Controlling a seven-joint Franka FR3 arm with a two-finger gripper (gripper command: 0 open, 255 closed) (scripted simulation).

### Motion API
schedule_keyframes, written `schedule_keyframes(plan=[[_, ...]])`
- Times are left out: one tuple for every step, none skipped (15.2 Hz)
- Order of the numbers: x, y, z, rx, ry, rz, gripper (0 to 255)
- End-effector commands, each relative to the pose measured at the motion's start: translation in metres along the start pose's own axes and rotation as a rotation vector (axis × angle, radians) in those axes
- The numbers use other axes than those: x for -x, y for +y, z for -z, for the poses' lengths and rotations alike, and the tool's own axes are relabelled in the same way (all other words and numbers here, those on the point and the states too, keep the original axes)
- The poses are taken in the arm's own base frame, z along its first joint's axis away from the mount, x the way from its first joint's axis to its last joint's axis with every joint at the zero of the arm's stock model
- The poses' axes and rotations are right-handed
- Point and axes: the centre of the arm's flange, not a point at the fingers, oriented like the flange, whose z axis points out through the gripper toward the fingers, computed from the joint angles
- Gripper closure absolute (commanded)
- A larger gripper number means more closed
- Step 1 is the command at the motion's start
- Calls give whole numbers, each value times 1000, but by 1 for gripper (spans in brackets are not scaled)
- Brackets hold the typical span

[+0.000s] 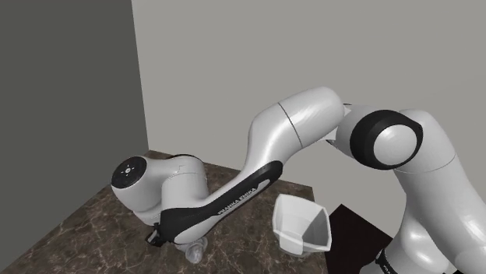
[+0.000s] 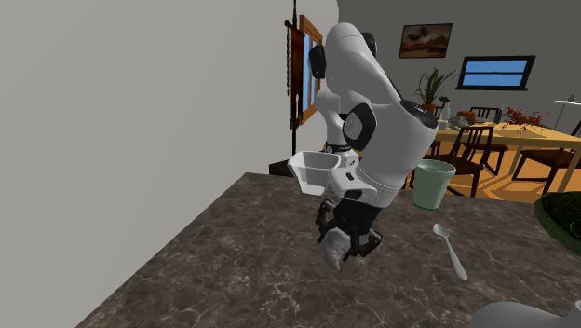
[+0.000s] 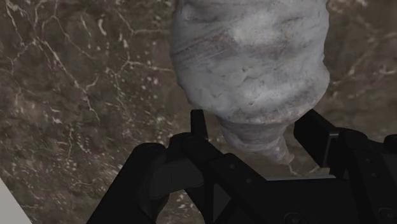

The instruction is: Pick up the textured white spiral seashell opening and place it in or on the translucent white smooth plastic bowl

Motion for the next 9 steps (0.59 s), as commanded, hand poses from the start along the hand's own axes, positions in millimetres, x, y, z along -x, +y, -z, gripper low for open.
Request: schedule_keyframes(plan=[[-2, 4, 11, 0, 0, 0, 255], [-2, 6, 16, 0, 0, 0, 255], [-2, 8, 21, 0, 0, 0, 255], [-2, 10, 26, 0, 0, 0, 255], [-2, 12, 31, 0, 0, 0, 255], [-3, 13, 36, 0, 0, 0, 255], [-3, 15, 41, 0, 0, 0, 255], [-3, 17, 46, 0, 0, 0, 255], [-3, 19, 51, 0, 0, 0, 255]])
